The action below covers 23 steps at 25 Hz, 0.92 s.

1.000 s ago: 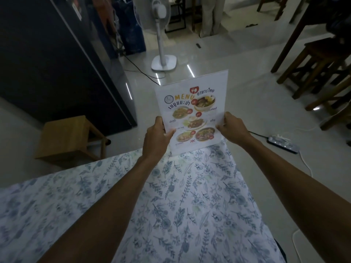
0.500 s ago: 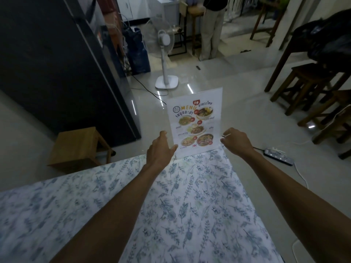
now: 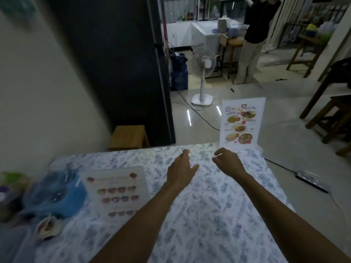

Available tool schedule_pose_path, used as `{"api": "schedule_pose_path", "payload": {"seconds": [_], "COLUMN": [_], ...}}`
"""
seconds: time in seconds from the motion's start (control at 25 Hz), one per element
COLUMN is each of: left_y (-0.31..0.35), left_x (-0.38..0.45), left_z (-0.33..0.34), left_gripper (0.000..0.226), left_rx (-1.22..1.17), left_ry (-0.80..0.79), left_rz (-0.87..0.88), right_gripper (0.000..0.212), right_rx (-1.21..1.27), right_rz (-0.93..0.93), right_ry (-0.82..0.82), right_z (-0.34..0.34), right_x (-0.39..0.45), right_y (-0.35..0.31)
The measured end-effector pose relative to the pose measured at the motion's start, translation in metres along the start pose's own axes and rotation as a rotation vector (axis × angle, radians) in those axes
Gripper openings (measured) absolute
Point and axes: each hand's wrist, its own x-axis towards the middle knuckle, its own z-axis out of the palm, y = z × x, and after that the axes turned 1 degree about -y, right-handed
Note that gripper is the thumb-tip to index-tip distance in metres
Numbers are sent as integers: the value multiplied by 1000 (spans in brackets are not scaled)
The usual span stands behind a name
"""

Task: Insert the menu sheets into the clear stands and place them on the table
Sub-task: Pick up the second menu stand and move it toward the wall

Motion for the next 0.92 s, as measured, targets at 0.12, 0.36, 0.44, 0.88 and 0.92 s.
{"api": "schedule_pose_path", "payload": {"seconds": [0.12,0.36,0.44,0.88,0.92], "left_y": [-47,-168,-200,-256,-258], "left_x": [-74,-196,-220,-199,-189], "left_z": [-25,-95,-121,-159,-156], "left_gripper": [59,56,50,49,49], "left_rx": [-8,-42,-42,20,10], "left_ry": [8,87,121,140,137], "left_rz": [-10,-184,-216,-342,-351], "right_gripper": [31,32,32,41,42], "right_rx": [-35,-108,-136,-144,-134], "right_rz": [-49,-114,-96,-98,-129], "right_ry": [-57,-225,-269,-304,-308], "right_z": [51,139,157,183,185], "right_x": [-52,-148,-168,-159,-156], "right_y": [-47,-102,-106,-108,-106]}}
